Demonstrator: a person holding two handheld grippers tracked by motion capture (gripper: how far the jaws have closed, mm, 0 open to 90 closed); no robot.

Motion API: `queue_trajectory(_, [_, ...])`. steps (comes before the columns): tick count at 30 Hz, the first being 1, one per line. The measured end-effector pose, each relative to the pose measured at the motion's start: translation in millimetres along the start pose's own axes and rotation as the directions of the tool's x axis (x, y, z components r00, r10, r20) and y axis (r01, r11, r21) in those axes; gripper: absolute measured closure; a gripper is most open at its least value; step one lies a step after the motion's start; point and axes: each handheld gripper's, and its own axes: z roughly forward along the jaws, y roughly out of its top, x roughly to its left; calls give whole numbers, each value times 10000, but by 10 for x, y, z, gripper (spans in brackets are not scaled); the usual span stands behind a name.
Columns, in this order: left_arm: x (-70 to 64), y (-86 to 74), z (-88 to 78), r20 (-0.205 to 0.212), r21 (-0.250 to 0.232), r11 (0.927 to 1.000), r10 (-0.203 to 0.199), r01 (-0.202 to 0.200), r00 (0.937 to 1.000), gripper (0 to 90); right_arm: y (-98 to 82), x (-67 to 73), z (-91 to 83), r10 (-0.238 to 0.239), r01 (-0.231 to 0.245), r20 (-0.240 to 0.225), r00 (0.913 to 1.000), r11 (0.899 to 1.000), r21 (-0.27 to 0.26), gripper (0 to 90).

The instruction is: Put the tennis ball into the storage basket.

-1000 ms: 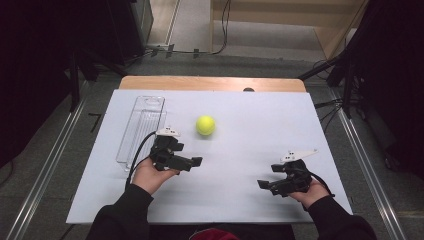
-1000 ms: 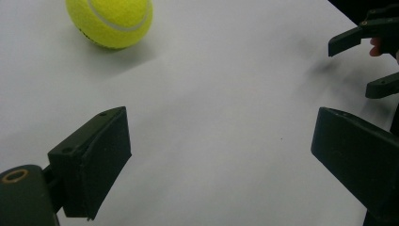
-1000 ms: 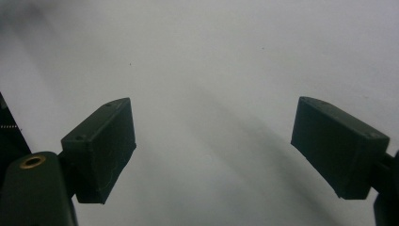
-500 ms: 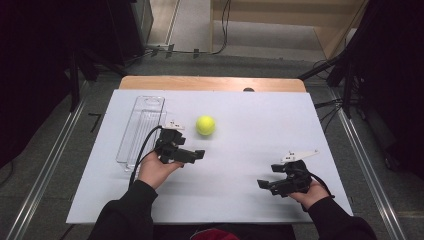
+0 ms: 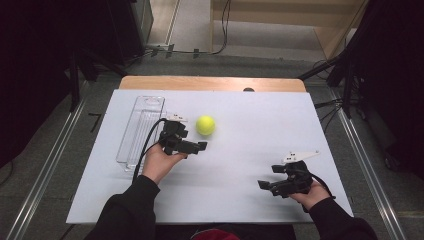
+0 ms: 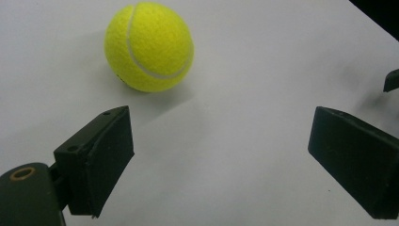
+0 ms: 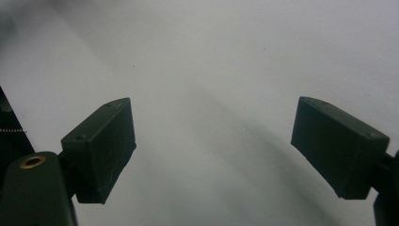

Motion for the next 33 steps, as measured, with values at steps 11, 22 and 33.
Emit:
queue_trajectory(11, [82,98,44,-146,-67,9998,-170,169,9997,79,0,3,1,-23,23,-2,10000,10000,42,123])
queue_trajectory(22, [142,215,64,49,71,9997,-222,222,9997,79,0,-2,1,-10,10,10,10000,10000,55,122])
queue_trajectory(33, [224,327,66,47,258,9992,-318,317,9995,79,1,-1,5,-17,17,12,10000,10000,75,123])
